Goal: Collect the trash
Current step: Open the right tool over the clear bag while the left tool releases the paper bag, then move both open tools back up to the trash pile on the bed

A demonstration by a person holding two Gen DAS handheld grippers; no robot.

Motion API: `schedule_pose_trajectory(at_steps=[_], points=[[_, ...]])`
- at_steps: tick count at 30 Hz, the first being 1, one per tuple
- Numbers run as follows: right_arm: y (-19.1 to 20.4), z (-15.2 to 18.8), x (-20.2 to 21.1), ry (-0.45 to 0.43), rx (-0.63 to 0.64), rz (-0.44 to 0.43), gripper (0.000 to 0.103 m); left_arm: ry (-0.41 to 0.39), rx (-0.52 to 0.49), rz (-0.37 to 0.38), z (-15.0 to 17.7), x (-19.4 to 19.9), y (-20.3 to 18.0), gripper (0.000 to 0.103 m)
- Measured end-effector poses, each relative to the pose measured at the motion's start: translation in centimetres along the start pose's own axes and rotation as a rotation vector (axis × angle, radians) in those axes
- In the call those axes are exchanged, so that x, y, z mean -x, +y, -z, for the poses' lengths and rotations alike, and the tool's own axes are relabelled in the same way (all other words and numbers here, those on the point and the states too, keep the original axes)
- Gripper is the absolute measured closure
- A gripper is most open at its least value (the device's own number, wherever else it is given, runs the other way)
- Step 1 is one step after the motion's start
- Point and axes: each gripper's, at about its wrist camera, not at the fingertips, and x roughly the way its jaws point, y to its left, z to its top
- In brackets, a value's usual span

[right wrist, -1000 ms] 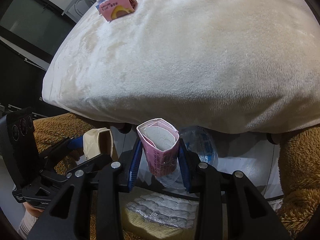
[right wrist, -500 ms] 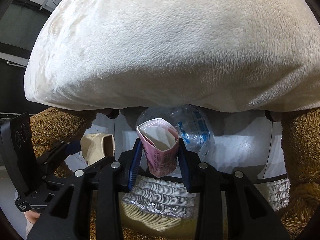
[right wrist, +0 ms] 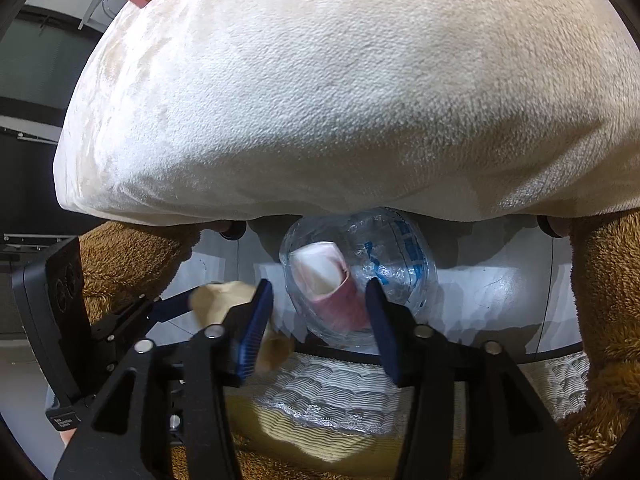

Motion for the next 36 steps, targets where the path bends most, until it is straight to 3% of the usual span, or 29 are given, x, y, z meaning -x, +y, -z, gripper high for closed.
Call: schedule_pose_trajectory(at_steps=[18,24,36], points=[[0.0,0.2,1.7,-0.071,0.017,-0.002,0.052,-0.102,0.004,0.014,-0.4,2.4,0.1,0.007],[0.7,0.9,4.4,-0.187,0.087,-0.009,0.052,-0.168,0.006,0.031,-0.5,4.0,0.3,0.007],[2.4,1.8,11.5,-0.529,0.231,0.007,0.052,-0.41,-0.051,0.052,-0.6,9.7,0.0,0.007]])
